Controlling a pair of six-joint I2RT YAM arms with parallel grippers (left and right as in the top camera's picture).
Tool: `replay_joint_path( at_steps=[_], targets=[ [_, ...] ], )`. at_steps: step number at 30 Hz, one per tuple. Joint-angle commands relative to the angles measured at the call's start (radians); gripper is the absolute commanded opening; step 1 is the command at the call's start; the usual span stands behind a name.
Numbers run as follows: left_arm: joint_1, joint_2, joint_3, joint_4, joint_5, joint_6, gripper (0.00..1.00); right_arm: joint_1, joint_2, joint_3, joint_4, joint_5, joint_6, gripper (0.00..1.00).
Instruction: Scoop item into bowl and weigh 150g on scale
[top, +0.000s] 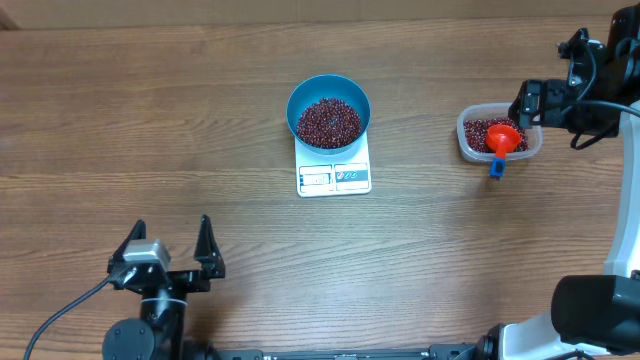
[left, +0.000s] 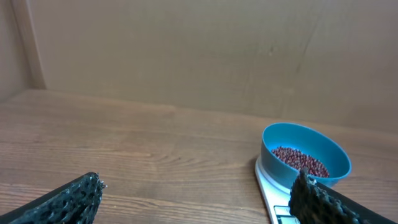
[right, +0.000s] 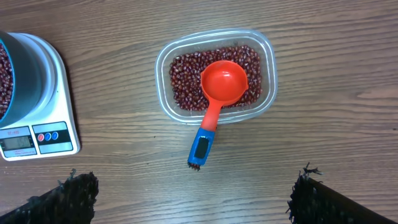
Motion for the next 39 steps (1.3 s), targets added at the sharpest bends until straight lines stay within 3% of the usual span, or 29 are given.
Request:
replay_joint_path(
  at_steps=[1,22,32,39],
  targets=[
    [0.036,-0.011,-0.042,0.032,0.069,0.025,0.99,0.000,-0.007,0.023,0.001,-0.004,-0.003,1.00],
    [0.136,-0.011,-0.396,0.545,0.220,0.014,0.99,0.000,-0.007,0.023,0.001,-0.004,-0.003,1.00],
    [0.136,-0.011,-0.398,0.394,0.205,0.006,0.99,0.000,-0.007,0.023,0.001,-0.004,-0.003,1.00],
    [0.136,-0.011,-0.398,0.396,0.188,0.063,0.99,0.000,-0.007,0.023,0.001,-0.004,-0.003,1.00]
  ],
)
